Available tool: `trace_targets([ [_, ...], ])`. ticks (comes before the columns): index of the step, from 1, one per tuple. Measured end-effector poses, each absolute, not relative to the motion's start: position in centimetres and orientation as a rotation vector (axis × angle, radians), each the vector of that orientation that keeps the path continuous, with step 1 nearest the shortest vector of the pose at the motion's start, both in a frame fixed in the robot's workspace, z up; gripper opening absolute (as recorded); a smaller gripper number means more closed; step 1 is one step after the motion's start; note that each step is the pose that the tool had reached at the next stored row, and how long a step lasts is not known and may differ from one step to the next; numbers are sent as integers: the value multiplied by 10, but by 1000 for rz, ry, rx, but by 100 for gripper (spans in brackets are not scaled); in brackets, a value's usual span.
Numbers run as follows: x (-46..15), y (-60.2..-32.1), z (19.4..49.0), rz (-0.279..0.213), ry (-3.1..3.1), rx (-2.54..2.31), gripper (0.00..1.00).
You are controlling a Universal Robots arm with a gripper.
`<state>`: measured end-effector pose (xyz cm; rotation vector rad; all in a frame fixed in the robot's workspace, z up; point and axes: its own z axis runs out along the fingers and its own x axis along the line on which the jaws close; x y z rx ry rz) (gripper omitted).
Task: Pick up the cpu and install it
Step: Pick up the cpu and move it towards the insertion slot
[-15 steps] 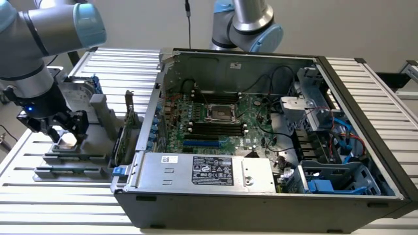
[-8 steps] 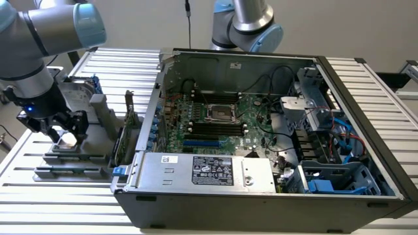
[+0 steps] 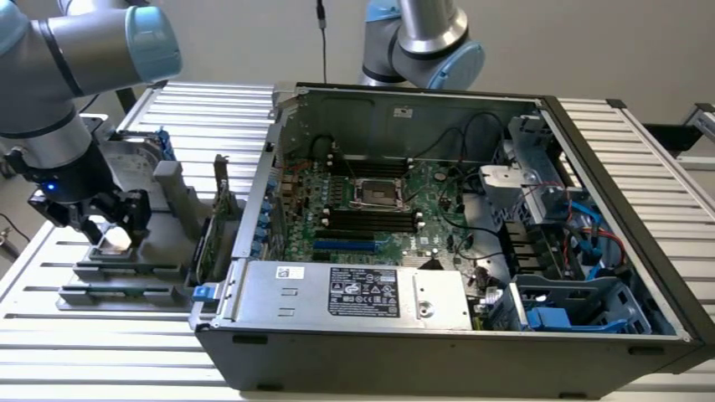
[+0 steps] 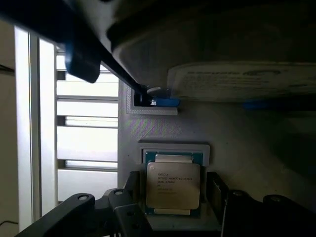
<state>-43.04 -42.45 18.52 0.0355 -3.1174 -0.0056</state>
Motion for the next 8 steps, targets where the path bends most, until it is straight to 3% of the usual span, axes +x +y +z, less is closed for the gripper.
trace_targets([
  [3, -430, -425, 185, -5, -3117, 35, 64],
  [4, -430, -425, 185, -5, -3116, 35, 56],
  [8, -430, -425, 185, -6, -3115, 35, 56],
])
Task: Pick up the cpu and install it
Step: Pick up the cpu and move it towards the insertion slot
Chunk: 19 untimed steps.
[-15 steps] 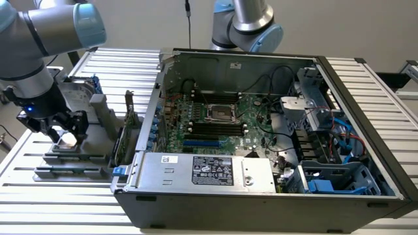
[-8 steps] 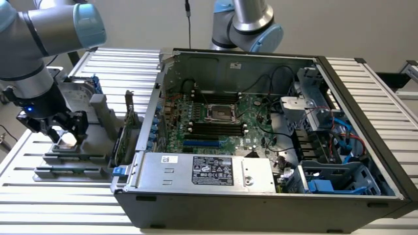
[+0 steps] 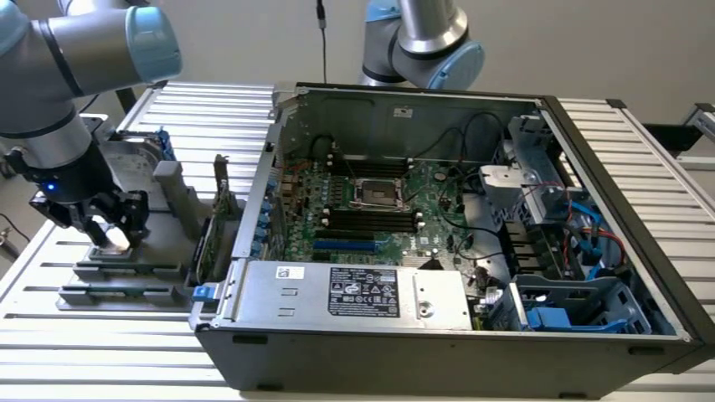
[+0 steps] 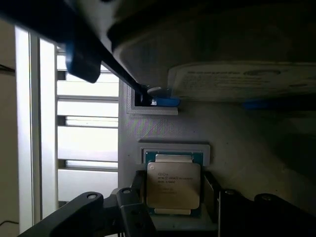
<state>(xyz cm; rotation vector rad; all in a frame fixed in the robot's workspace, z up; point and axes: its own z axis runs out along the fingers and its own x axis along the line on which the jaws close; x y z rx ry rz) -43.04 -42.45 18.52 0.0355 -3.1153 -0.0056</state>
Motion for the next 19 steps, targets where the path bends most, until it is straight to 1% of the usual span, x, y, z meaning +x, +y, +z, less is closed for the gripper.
trace_targets([
  [1, -430, -424, 185, -6, -3115, 35, 55],
  [11, -430, -425, 191, -6, -3110, 35, 55],
  [15, -430, -425, 200, -6, -3108, 35, 55],
  [19, -428, -425, 218, -6, -3105, 35, 55],
])
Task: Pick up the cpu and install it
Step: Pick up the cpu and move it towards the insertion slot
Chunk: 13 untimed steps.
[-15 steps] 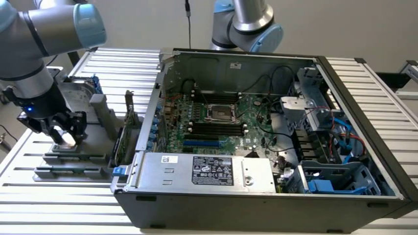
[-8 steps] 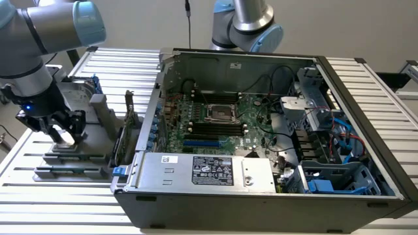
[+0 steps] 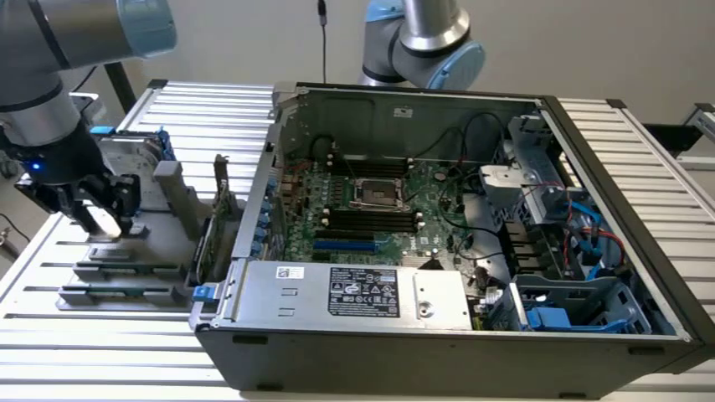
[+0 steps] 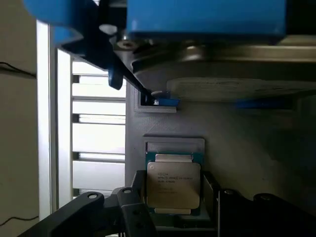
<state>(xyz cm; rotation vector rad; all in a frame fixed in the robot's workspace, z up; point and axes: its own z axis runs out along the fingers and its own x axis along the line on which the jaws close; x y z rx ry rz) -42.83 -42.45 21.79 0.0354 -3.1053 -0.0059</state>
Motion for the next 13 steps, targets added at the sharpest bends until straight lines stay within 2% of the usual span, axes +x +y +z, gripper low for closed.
trace_targets([
  [13, -415, -425, 277, -6, -3101, 35, 55],
])
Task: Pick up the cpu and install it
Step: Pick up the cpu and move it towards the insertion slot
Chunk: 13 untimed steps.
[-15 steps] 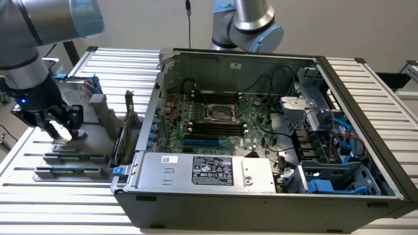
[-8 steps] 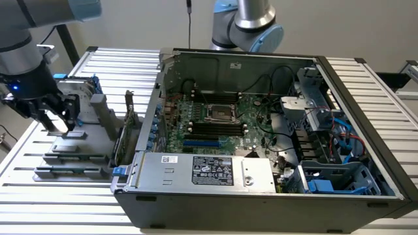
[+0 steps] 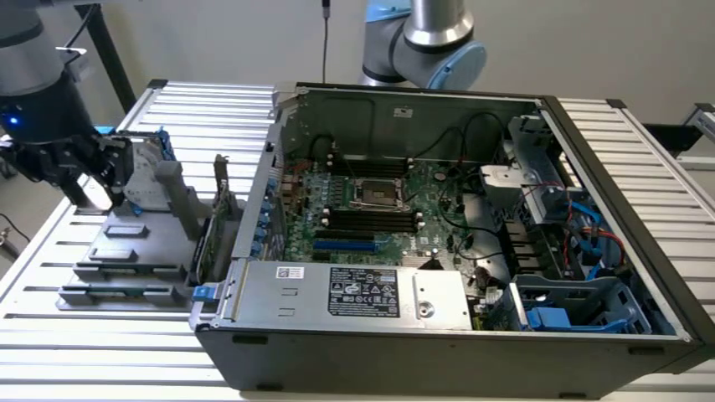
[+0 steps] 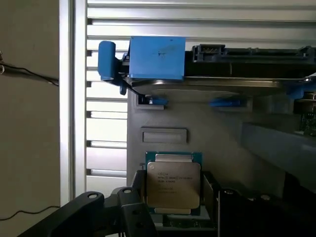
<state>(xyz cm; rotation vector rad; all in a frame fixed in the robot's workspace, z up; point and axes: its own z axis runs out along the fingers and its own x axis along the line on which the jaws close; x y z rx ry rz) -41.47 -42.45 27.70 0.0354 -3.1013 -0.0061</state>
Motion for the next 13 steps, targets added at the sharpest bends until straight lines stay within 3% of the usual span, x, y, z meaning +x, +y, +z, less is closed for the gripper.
trace_targets([
  [13, -374, -424, 336, -8, -3099, 36, 55],
])
